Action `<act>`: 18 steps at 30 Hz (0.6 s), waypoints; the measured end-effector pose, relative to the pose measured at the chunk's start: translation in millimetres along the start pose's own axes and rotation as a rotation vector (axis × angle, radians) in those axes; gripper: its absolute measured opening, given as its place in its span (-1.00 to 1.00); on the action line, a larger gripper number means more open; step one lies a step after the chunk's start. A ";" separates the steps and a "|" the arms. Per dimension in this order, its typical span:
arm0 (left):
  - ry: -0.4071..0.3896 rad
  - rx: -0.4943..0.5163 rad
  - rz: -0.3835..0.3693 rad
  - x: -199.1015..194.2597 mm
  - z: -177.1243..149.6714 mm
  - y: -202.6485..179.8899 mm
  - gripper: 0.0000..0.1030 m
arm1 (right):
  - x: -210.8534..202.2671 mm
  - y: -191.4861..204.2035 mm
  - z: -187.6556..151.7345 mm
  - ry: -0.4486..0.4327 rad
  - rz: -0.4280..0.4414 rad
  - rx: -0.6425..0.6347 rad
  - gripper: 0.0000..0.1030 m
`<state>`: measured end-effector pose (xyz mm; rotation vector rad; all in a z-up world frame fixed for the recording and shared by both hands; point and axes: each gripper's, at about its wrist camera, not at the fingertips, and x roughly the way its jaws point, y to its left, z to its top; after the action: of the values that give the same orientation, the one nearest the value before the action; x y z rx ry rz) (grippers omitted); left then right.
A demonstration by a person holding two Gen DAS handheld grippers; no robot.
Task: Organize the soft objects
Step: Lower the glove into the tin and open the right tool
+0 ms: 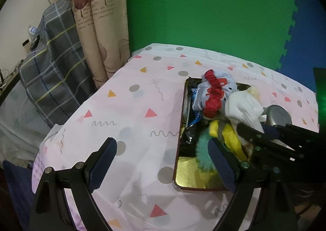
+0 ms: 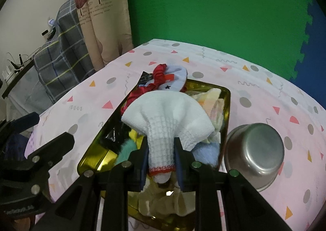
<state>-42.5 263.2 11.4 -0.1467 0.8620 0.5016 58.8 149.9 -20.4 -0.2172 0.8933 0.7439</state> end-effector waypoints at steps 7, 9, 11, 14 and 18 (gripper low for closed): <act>0.011 -0.041 0.013 3.3 1.5 11.2 0.73 | 12.1 16.5 3.3 0.002 -0.001 -0.026 -0.56; 0.013 -0.048 0.007 3.1 1.5 13.6 0.73 | 12.5 19.1 3.6 0.001 0.000 -0.034 -0.56; 0.009 -0.050 0.010 2.1 1.9 15.0 0.73 | 11.3 20.6 3.5 -0.001 0.003 -0.039 -0.55; 0.010 -0.053 0.011 3.0 1.8 16.3 0.73 | 8.1 18.8 2.0 -0.002 0.002 -0.025 -0.51; 0.012 -0.060 0.010 3.2 2.1 17.4 0.73 | 0.3 16.0 -0.5 -0.001 0.006 -0.014 -0.46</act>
<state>-47.6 280.2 11.7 -0.2004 0.8597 0.5371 48.0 161.5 -19.0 -0.2263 0.8886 0.7559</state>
